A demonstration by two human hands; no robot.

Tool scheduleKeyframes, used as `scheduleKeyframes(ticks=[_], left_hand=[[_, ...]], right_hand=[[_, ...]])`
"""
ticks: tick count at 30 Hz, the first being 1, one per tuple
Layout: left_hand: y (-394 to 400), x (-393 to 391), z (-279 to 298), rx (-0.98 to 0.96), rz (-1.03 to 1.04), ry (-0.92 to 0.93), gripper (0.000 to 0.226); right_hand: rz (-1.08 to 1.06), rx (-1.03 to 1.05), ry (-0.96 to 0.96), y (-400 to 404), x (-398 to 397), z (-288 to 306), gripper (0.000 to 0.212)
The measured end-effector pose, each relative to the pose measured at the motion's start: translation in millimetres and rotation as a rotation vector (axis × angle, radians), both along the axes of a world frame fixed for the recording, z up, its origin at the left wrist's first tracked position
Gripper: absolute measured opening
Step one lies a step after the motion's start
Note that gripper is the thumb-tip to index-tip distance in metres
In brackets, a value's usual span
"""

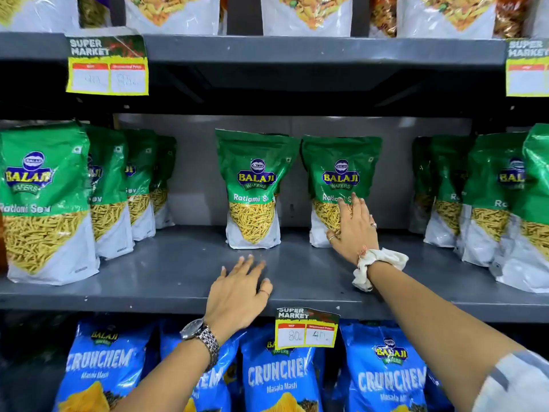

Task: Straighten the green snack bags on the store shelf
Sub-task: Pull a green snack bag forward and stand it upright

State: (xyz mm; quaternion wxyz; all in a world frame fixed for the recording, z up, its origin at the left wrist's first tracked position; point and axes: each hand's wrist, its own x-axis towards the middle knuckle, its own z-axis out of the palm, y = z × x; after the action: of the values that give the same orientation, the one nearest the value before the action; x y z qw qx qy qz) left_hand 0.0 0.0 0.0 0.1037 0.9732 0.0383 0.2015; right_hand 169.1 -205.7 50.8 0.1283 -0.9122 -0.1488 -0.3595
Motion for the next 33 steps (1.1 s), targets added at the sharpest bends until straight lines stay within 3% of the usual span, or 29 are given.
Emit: scheduleKeyframes(ticks=[3, 7, 15, 18, 21, 33], left_hand=[[2, 4, -2, 0.040, -0.035, -0.013, 0.053], [3, 6, -5, 0.043, -0.036, -0.007, 0.065], [1, 4, -4, 0.056, -0.024, -0.018, 0.074], [0, 5, -3, 0.057, -0.023, 0.001, 0.067], [1, 5, -5, 0.053, -0.027, -0.017, 0.077], [2, 3, -4, 0.060, -0.044, 0.012, 0.087]], right_hand=[[-0.041, 0.022, 0.063, 6, 12, -1, 0.082], [-0.043, 0.067, 0.100, 13, 26, -2, 0.087], [-0.020, 0.311, 0.143, 22, 43, -4, 0.102], [0.007, 0.361, 0.141, 20, 43, -4, 0.100], [0.026, 0.396, 0.155, 18, 41, -1, 0.094], [0.084, 0.359, 0.153, 3, 6, 0, 0.096]])
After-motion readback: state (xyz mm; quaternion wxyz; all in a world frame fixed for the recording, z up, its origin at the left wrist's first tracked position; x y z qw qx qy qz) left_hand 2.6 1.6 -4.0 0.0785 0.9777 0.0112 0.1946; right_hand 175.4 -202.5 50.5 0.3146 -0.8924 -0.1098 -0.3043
